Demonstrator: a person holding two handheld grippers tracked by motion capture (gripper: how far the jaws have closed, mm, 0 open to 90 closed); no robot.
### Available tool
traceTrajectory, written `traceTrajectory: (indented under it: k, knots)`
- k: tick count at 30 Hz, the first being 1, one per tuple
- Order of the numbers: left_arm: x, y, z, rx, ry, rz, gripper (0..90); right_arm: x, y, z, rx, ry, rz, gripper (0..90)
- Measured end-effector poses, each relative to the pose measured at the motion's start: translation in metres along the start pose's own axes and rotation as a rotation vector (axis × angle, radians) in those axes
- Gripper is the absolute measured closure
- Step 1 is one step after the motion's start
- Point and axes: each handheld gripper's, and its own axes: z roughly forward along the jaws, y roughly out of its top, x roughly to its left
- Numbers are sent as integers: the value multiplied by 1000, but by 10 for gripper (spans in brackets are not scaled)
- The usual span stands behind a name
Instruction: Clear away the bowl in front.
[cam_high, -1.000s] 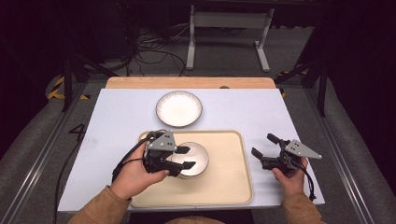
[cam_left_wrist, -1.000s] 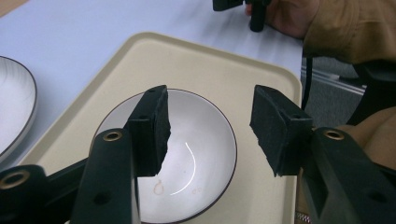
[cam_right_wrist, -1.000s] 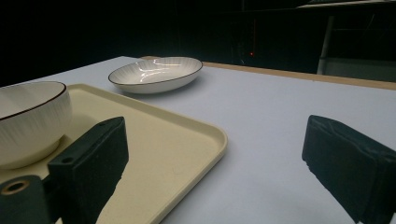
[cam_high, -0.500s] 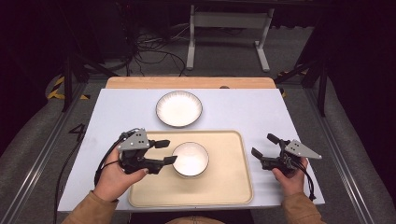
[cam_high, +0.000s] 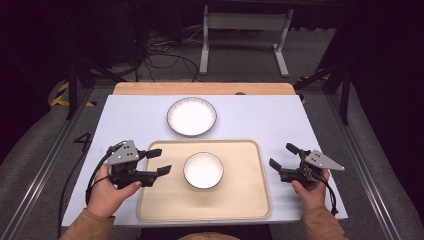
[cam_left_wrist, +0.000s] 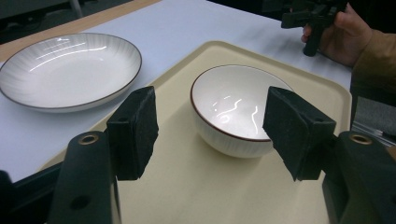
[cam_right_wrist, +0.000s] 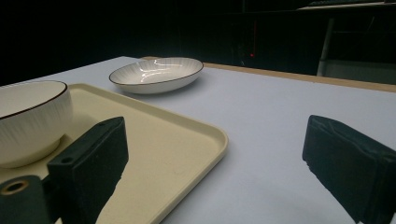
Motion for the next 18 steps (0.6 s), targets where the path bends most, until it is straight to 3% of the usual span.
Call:
traceTrajectory:
  k: [5, 18]
  knots:
    - [10, -10, -5, -18, 48, -11, 356, 0, 0, 0, 1, 0, 0, 75]
    - [28, -43, -18, -93, 103, -36, 323, -1, 0, -1, -7, 5, 8, 74]
